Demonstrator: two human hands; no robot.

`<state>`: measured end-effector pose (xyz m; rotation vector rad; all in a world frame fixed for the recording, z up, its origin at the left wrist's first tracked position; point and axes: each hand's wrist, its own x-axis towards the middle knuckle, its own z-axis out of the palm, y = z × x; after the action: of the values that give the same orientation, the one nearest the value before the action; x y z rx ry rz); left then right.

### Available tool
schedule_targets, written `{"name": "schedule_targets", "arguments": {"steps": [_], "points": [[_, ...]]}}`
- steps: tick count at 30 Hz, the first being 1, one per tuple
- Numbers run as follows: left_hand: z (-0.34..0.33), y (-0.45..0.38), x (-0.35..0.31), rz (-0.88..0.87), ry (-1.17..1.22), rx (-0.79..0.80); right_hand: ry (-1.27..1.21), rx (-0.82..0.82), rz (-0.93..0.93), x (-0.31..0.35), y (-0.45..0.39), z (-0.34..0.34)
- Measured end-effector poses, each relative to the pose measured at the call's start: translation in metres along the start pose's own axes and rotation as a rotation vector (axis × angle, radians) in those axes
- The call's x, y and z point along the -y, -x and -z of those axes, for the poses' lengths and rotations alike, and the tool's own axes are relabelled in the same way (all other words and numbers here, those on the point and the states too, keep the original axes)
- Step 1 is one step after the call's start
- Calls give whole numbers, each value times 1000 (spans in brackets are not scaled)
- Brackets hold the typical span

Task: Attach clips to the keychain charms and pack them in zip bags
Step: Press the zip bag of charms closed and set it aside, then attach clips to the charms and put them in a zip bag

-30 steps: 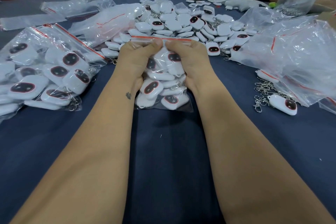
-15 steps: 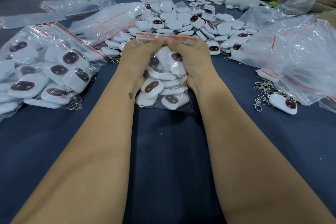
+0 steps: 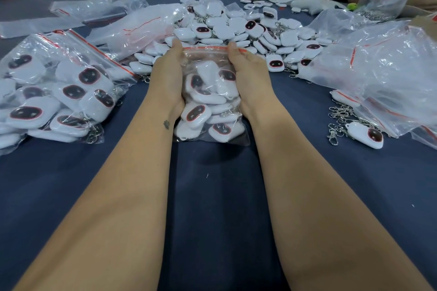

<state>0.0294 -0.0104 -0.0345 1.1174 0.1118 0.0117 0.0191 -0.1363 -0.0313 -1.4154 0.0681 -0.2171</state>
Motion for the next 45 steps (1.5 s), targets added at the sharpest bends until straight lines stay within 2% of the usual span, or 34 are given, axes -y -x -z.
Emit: {"name": "schedule_targets", "arguments": {"steps": [4,9,13,15,21,26,30,31,33,35,38,39,41,43,45], "points": [[4,0,2,-39,-12,-28,113,-14,-12,-1,-1,0],[2,6,-4,-40,-152,-20,137,-78,50,-4,3,-1],[2,17,-7,-69,-465,61,47,-127,16,2,6,-1],[2,23,-6,-78,-512,66,50,-162,-2,4,7,-1],[17,32,-21,-141,-585,-42,-89,50,-74,8,16,-24],[57,28,-75,-203,-747,-114,217,231,-5,2,30,-57],[81,24,-127,-300,-751,-223,2,439,-149,8,39,-94],[85,22,-138,-340,-790,-255,-46,474,-150,9,41,-106],[90,15,-155,-389,-1045,-371,-59,523,-135,9,48,-130],[85,8,-164,-465,-1262,-486,92,509,-108,5,55,-150],[60,-7,-153,-644,-1172,-392,312,529,0,0,52,-173],[51,-12,-143,-648,-1102,-325,343,577,-4,0,49,-176],[38,-25,-118,-547,-944,-177,356,636,-21,-3,43,-170],[33,-40,-96,-442,-809,-105,164,556,-90,-6,41,-150],[36,-54,-79,-412,-759,-126,66,362,-118,-9,32,-130]]}}
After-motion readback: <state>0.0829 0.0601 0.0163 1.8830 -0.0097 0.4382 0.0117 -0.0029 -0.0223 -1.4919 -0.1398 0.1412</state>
